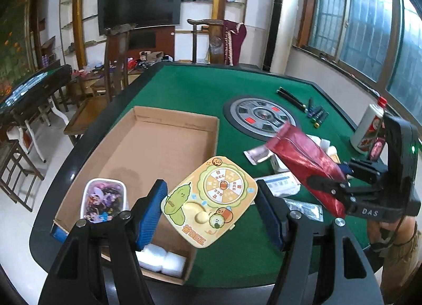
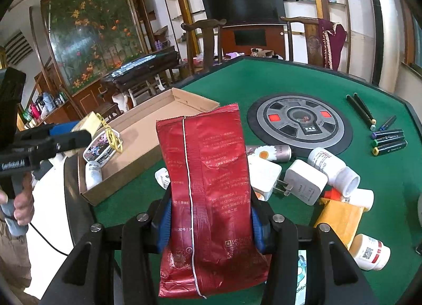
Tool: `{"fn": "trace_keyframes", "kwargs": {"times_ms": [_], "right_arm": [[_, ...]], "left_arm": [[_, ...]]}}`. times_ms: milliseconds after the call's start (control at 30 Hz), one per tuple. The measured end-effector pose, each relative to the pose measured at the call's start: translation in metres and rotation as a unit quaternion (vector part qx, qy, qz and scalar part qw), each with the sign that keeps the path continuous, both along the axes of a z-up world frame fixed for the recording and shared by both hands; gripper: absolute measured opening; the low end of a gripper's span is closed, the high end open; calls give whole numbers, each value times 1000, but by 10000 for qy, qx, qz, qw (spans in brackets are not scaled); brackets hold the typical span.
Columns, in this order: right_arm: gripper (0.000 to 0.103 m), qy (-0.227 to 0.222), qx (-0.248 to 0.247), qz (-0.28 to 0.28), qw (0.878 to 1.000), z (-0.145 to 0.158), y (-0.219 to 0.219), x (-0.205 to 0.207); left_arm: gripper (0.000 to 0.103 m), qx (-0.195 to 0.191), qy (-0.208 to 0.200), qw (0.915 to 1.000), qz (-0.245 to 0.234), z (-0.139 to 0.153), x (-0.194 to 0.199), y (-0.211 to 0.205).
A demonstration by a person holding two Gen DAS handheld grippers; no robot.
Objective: Organize objects
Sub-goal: 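Place the yellow card in the box with the left tool while the right tool lifts the red bag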
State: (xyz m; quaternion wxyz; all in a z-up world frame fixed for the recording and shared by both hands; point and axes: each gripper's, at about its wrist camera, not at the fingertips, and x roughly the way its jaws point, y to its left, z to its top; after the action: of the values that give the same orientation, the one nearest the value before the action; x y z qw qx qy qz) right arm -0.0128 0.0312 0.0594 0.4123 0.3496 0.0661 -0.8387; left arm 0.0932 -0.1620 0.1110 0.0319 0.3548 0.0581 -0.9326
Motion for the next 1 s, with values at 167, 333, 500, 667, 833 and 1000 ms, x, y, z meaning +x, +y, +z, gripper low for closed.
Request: {"fn": "trace_keyframes", "kwargs": {"times_ms": [167, 333, 500, 667, 833, 1000], "right_arm": [[52, -26, -21, 29, 10000, -1, -1, 0], [52, -28, -18, 28, 10000, -1, -2, -1], [52, -25, -24, 32, 10000, -2, -2, 0], [52, -27, -18, 73, 10000, -2, -5, 2], [52, -36, -6, 90, 10000, -2, -8, 4], [52, -45, 3, 75, 10000, -2, -9, 3]], "left_arm": [[67, 258, -87, 9994, 195, -5, -8, -23], [67, 378, -238, 9983, 364, -19, -16, -36], [67, 382, -326, 9980, 392, -30, -17, -37], [67, 317, -381, 9979, 415, -41, -20, -39], [67, 200, -555, 9971, 488, -60, -29, -43], [67, 180, -656, 9963, 530, -72, -29, -47]]}}
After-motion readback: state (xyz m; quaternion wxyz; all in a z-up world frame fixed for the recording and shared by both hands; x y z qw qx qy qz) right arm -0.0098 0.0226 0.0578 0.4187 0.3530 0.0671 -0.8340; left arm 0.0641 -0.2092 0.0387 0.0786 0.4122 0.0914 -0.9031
